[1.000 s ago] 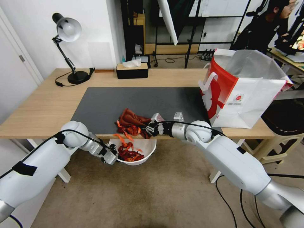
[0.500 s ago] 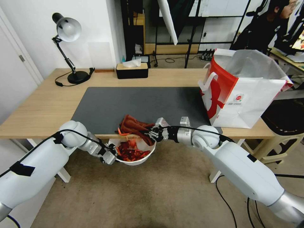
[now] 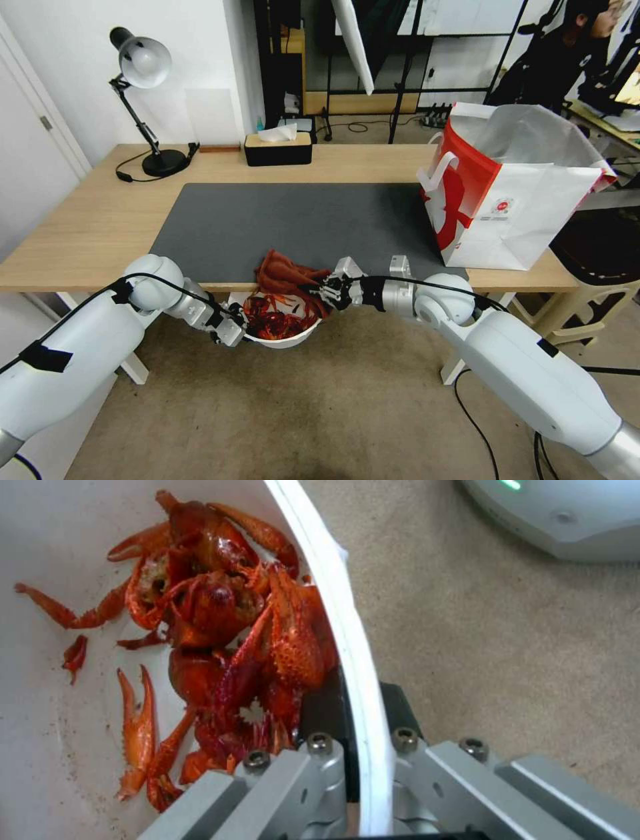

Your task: Sweep shrimp from table into container with towel, then put container into takeout bag.

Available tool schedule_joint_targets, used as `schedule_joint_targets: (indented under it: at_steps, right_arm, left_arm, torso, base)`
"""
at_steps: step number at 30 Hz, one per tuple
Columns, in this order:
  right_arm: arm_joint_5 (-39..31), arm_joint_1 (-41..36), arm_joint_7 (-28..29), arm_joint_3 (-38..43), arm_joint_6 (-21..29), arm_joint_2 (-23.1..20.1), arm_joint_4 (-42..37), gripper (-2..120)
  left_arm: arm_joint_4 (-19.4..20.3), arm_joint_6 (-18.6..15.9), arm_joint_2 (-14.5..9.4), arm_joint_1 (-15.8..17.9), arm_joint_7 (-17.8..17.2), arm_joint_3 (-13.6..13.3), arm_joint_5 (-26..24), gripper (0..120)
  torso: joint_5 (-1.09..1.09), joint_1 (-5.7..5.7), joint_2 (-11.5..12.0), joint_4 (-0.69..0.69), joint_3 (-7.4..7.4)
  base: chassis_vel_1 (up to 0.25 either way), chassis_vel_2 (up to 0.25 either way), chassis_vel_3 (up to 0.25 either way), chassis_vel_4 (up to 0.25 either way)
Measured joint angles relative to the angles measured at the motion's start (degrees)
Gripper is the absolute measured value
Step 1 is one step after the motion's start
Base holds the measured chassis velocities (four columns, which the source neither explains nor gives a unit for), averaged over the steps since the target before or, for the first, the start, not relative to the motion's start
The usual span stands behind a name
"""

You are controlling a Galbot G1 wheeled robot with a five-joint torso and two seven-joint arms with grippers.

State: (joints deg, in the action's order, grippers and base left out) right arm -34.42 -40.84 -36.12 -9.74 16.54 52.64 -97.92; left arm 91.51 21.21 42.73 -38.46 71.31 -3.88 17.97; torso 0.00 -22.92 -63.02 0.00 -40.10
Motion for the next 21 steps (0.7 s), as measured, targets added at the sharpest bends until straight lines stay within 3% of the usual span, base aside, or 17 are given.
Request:
schedule_joint_targets:
  at_steps: [9, 21]
  right_arm:
    - [-1.4, -2.1, -0.6, 1.4, 0.2, -1.0, -1.8, 3]
    - [-17.1, -2.9, 6.9, 5.5, 2.2, 1.2, -3.6, 3]
  left_arm:
    - [0.1, -0.2, 0.0, 0.1, 0.0, -0.1, 0.0, 0]
    - [0.4, -0.3, -0.3, 0.0, 0.0, 0.0, -0.1, 0]
  torso:
    - [0.00, 0.00, 0.0, 0.00, 0.00]
    - [0.00, 0.00, 0.0, 0.00, 0.00]
  base:
    - [0.000, 0.000, 0.000, 0.000]
    - [0.000, 0.000, 0.000, 0.000]
